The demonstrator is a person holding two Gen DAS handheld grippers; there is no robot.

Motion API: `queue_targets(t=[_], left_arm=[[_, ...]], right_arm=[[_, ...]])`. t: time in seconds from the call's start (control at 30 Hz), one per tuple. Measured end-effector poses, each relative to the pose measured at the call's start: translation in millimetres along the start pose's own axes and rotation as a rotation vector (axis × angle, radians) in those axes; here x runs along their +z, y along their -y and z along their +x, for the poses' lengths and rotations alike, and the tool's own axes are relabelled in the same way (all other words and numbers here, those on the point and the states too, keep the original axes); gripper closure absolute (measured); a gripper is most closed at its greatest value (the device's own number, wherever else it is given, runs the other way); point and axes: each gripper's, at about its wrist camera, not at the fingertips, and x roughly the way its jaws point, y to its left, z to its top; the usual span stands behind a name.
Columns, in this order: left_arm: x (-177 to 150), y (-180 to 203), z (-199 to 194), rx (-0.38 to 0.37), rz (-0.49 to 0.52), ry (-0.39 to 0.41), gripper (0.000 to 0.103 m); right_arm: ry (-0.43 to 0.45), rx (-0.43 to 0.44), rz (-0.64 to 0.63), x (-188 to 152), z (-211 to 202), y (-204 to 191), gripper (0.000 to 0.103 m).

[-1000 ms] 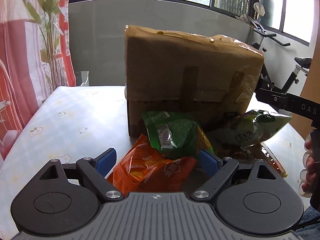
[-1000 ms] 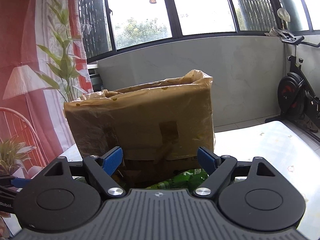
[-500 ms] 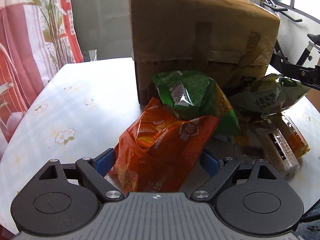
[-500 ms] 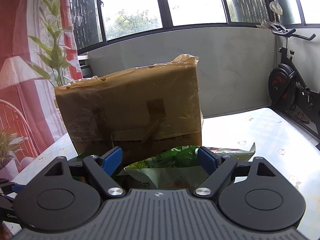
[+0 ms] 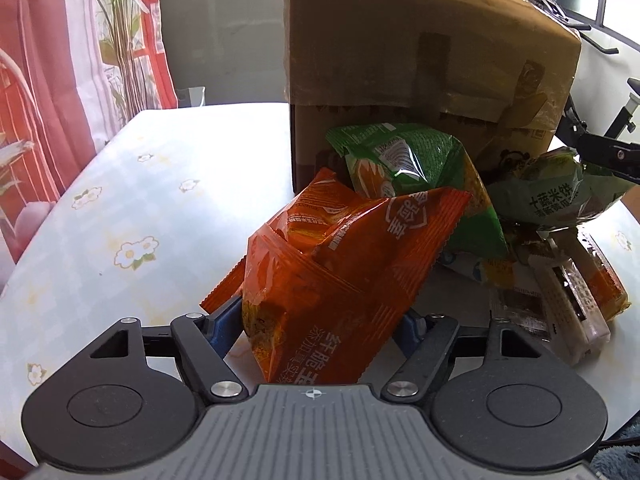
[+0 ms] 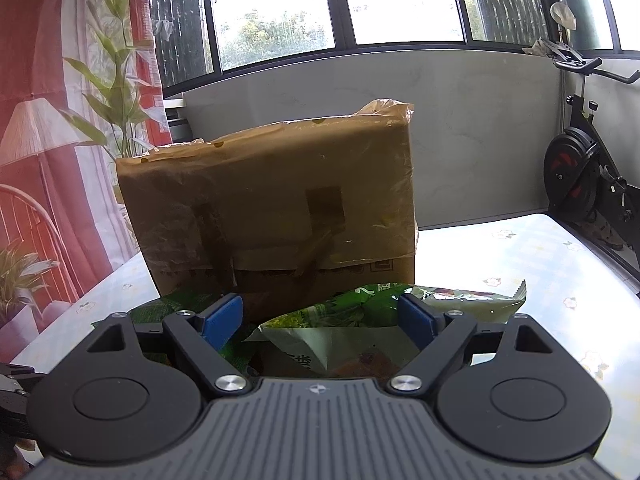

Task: Organize snacks
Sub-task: 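Grasp the orange chip bag with the left tool while the right tool reaches the green chip bag, then lift the orange chip bag with the left tool while the right tool grasps the green chip bag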

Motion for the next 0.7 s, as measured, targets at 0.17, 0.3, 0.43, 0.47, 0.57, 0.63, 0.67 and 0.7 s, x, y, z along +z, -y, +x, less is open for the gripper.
queue_targets(t=[0.17,0.3,0.43,0.47,0.57,0.63,0.67,0.7], left_arm=[[9,-17,-28,-0.008,-0.061,0.088,0.03],[15,-26,-43,0.016,-0.106,0.146,0.03],[19,-32,-44,0.022,-0.151,0.157,0.03],[20,-34,-45,0.023,-0.16,0.159,0.03],[19,-37,-46,0.02,-0.178,0.16,0.03],[16,-40,-48,0.019,-0.192,0.165,0.03],[15,-42,-50,0.02,-0.199,0.169,0.03],[15,-44,-51,0.02,-0.208,0.175,0.03]], right_arm=[[0.002,-0.017,-0.007,1,0,0,0.016],[-0.001,-0.012,-0.011,4,3,-5,0.016],[-0.009,0.029,-0.067,5,6,-17,0.016],[-0.018,0.047,-0.082,5,8,-20,0.016],[-0.032,0.082,-0.124,3,12,-32,0.016],[-0.046,0.112,-0.16,2,16,-41,0.016],[-0.051,0.131,-0.186,0,18,-47,0.015],[-0.066,0.157,-0.201,-1,22,-52,0.014]])
